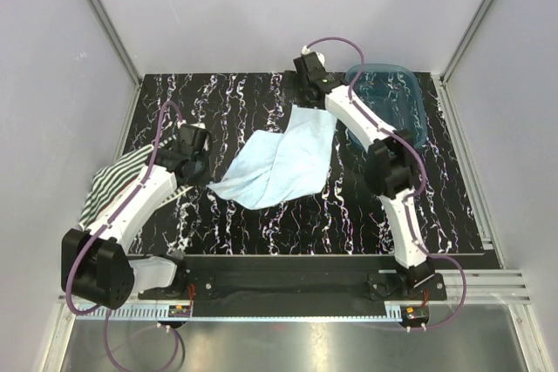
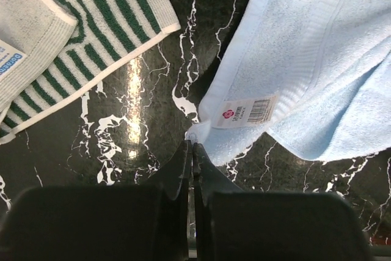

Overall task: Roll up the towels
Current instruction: Flatten the towel

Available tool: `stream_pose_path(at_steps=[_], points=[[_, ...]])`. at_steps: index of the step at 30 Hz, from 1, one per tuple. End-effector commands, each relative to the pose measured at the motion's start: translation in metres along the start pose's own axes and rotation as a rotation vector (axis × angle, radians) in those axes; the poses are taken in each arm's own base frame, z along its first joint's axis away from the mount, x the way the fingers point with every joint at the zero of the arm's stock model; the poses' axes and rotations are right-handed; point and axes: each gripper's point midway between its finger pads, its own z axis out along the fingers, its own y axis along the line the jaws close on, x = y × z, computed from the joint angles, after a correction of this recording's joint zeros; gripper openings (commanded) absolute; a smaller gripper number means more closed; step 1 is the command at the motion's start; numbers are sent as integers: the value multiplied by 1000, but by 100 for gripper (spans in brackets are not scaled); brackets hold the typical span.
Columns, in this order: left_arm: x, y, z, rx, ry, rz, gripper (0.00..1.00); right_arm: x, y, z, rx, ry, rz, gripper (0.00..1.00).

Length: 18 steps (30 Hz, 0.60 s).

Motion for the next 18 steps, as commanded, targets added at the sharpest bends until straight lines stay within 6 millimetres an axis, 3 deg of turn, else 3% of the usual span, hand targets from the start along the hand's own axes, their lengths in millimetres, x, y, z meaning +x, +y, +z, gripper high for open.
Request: stream_pose_path(at_steps=[1,2,3,4,6,9,10,18], points=[[-7,-9,-5,58,-31,6,0,-22,-12,14,108,-35,7,99],[-8,-10,-5,64,-32,4,0,-23,-10,22,103,-35,6,99],[-7,-10,-5,66,-30,4,0,-39,-3,21,93,-82,18,98],[-6,-12,-5,73,-25,6,0,-27,-6,42,109,-58,16,98],[-6,-13,-4,77,-21,7,0,-25,-2,61,96,-71,14,96],[-5,-14,-5,84,-18,7,0,-23,5,77,88,-98,7,92],[-5,-14,-5,86,-17,5,0,-14,5,90,93,-90,0,89],[-3,-21,-5,120,-6,10,0,9,4,129,120,-98,16,84]])
